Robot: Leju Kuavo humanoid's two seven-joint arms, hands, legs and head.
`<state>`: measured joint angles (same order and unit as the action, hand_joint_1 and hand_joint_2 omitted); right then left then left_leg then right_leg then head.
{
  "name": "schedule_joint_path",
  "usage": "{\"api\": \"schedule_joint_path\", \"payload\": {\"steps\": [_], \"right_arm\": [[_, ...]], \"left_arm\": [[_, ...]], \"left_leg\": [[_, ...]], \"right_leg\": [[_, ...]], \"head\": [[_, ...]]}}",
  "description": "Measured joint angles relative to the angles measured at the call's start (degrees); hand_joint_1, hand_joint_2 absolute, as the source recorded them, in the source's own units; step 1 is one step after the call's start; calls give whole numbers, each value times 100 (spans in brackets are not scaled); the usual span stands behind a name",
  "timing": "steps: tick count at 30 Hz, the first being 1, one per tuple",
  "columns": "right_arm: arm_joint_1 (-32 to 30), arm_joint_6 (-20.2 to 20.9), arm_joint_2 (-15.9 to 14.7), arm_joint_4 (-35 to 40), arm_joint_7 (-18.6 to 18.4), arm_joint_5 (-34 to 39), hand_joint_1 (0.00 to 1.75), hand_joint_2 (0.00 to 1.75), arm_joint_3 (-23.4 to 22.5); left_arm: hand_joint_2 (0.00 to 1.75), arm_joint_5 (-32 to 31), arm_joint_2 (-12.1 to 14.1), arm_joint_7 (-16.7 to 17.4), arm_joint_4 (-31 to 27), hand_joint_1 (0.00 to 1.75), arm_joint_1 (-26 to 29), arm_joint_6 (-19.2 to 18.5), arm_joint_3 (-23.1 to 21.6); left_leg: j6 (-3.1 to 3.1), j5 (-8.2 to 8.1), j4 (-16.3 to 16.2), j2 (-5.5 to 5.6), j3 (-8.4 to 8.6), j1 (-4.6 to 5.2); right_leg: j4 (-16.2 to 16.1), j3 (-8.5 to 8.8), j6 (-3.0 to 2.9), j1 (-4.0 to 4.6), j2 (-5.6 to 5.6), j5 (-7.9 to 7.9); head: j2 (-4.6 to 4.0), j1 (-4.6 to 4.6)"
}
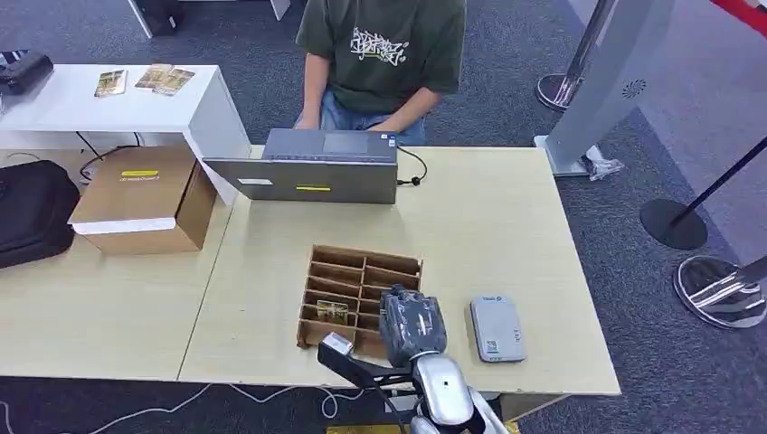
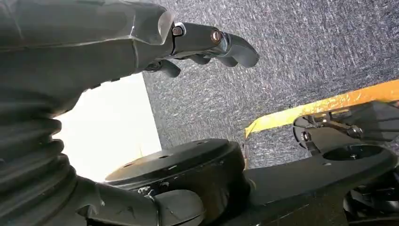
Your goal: Pass the card to the sensor for recognition and then transmit it.
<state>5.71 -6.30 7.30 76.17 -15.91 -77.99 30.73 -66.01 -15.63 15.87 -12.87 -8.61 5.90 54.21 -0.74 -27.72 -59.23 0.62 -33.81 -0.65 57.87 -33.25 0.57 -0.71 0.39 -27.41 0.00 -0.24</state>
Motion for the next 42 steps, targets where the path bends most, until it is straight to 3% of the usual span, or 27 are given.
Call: {"api": "schedule_joint_path", "payload": {"steps": [4,8,22,26,30,32,34,37,39,42], "right_arm": [[-56,-595,0,195,70,17,175,175,-28],[-116,-930,-2,570,111,-46,175,175,-122],[-385,-1206,-2,1283,210,-116,175,175,-372],[-466,-1716,-2,1438,365,-92,175,175,-450],[-617,-2951,-2,1748,860,266,175,175,-588],[-725,-3272,26,1952,1352,585,175,175,-698],[-899,-3339,285,2238,2425,1198,175,175,-1019],[-1036,-3366,383,2468,3470,2275,175,175,-1482],[-1087,-3370,402,2527,3743,3397,175,175,-1676],[-1133,-3381,417,2538,3888,4515,175,175,-1851]], "left_arm": [[175,22,7,-92,0,0,24,9,11],[175,15,7,-149,0,0,37,15,11],[175,-120,9,-135,0,0,23,7,11],[175,-155,7,-179,0,0,23,44,11],[175,-214,-7,-291,0,0,39,129,11],[175,-230,-18,-326,0,0,49,160,11],[175,-245,-22,-328,0,0,52,188,11],[175,-254,-35,-317,0,0,54,199,11],[175,-238,-44,-241,0,0,50,192,11],[175,-219,-50,-148,0,0,39,181,11]], "left_leg": [[0,0,0,0,-1,0],[0,0,0,0,-1,1],[0,0,0,-3,2,0],[0,0,0,-2,2,1],[0,-1,0,-1,1,1],[0,-1,0,-1,1,2],[0,-1,0,-1,0,1],[1,-1,0,2,2,1],[1,-1,0,0,4,1],[0,0,0,-2,6,1]], "right_leg": [[1,-1,0,0,0,0],[0,-1,0,-1,0,0],[0,0,0,0,2,0],[0,-1,0,-1,2,0],[-1,0,0,-1,1,-1],[-1,-1,0,-2,1,-1],[-1,0,0,-1,0,-1],[-1,4,0,-1,-3,-1],[-1,5,0,-1,-2,-1],[-1,5,0,-1,0,0]], "head": [[0,0],[-2,0],[0,0],[0,0],[0,0],[0,0],[0,-2],[-2,-9],[-2,-7],[0,-11]]}}
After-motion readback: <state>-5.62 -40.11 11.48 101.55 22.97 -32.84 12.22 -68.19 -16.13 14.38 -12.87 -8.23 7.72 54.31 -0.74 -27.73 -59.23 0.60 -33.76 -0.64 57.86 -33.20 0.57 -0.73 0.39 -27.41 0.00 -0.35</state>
